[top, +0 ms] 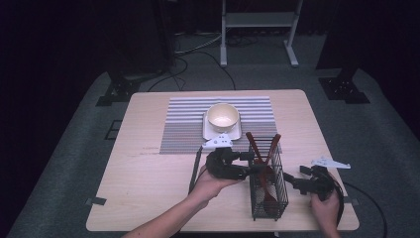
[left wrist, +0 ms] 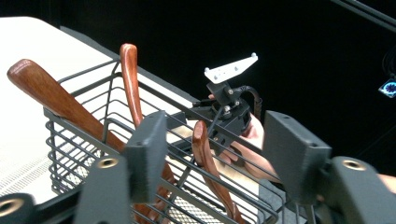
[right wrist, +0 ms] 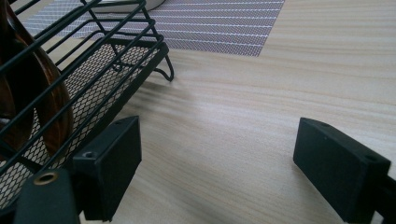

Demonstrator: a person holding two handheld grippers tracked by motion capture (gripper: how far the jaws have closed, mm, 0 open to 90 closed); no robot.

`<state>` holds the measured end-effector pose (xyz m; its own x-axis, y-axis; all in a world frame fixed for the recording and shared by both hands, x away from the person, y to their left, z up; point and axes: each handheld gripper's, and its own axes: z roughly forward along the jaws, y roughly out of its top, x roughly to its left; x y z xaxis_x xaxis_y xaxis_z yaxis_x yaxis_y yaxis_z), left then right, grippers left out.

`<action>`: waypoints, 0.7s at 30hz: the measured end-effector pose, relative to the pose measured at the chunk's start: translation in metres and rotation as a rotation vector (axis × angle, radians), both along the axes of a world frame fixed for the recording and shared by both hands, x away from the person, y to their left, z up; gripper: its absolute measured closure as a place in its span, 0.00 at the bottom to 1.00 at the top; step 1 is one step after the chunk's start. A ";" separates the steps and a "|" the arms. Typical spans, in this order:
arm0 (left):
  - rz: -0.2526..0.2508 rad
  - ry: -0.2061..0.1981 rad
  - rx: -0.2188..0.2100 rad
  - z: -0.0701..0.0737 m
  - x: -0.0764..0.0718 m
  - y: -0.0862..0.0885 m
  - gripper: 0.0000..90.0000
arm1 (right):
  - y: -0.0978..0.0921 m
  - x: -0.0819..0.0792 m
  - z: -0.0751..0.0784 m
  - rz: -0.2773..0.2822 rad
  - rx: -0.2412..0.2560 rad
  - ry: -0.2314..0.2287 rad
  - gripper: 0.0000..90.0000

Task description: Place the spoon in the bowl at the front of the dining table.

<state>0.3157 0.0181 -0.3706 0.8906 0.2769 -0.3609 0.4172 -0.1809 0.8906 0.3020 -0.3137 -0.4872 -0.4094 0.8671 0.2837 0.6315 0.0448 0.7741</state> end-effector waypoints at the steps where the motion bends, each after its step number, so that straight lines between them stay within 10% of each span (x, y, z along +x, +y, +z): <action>1: -0.002 0.001 0.001 0.000 0.000 0.000 0.49 | 0.000 0.000 0.000 0.000 0.000 0.000 0.16; 21: -0.039 0.069 -0.086 -0.005 0.003 -0.001 0.93 | 0.000 0.000 0.000 0.004 0.006 -0.003 0.16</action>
<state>0.3190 0.0176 -0.3758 0.8723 0.2074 -0.4428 0.4722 -0.1225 0.8729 0.3020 -0.3142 -0.4872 -0.4132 0.8640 0.2876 0.6293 0.0427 0.7760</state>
